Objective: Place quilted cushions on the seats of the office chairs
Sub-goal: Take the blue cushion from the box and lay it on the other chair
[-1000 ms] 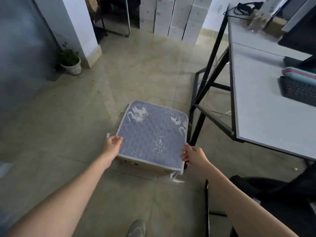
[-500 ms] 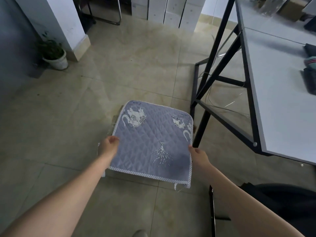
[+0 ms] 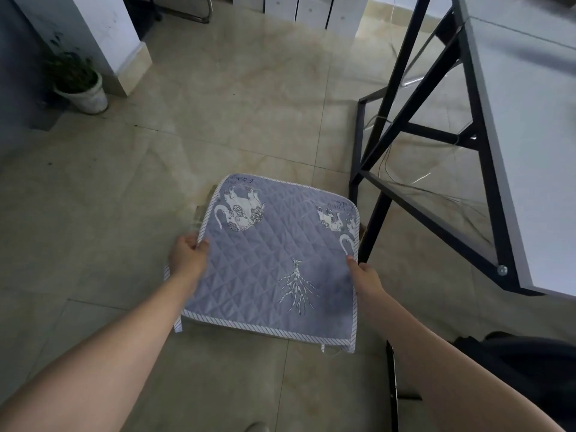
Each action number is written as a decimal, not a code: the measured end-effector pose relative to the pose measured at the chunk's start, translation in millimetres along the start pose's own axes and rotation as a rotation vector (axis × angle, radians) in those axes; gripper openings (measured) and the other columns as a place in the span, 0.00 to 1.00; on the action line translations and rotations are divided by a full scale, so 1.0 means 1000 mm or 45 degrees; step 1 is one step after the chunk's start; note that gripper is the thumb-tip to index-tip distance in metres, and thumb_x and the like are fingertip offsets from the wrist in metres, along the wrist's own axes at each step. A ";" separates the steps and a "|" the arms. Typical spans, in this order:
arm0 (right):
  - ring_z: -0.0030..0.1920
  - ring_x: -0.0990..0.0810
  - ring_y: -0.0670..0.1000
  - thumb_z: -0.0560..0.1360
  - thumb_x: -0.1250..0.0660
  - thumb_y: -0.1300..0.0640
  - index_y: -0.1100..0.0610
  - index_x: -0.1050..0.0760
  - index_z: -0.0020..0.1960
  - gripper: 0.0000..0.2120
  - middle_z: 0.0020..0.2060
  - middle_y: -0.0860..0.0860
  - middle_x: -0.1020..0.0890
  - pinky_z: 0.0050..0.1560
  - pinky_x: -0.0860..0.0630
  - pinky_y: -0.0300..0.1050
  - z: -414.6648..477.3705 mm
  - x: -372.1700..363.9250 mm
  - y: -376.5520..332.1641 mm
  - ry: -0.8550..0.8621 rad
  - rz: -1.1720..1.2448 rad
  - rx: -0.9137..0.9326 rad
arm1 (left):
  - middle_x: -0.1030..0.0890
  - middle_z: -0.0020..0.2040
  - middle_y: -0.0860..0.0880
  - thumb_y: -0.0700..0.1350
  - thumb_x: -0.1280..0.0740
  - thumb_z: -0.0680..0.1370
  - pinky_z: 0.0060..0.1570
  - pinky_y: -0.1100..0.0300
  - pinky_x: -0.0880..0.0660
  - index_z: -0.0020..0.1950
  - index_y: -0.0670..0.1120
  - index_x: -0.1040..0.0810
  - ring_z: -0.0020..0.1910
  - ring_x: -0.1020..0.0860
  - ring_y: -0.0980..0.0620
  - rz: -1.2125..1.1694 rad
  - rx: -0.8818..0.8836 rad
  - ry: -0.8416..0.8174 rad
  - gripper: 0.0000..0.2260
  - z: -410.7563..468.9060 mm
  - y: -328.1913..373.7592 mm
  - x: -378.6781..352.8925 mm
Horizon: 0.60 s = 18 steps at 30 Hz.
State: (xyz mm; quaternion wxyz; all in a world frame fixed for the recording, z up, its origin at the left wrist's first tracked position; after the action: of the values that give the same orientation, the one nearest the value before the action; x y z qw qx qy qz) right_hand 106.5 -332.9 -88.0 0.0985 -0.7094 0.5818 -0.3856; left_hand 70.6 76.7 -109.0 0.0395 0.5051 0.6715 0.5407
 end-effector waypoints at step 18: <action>0.43 0.21 0.56 0.78 0.39 0.54 0.60 0.24 0.44 0.10 0.38 0.54 0.20 0.43 0.24 0.47 -0.038 0.054 -0.053 0.214 0.245 0.370 | 0.24 0.34 0.53 0.41 0.32 0.74 0.27 0.73 0.29 0.48 0.43 0.21 0.32 0.28 0.57 -0.463 -0.117 0.034 0.04 -0.026 0.046 0.023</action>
State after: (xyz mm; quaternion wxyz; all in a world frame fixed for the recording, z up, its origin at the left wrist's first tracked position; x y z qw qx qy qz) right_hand 122.6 -353.6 -7.3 0.1871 -0.5941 0.5914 -0.5122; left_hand 73.3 71.4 -51.5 0.1505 0.3658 0.7269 0.5614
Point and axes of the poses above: each hand's wrist, its own z-axis towards the middle knuckle, its own x-axis out of the back of the hand, y = z × x, the point moved 10 cm from there along z, towards the middle knuckle
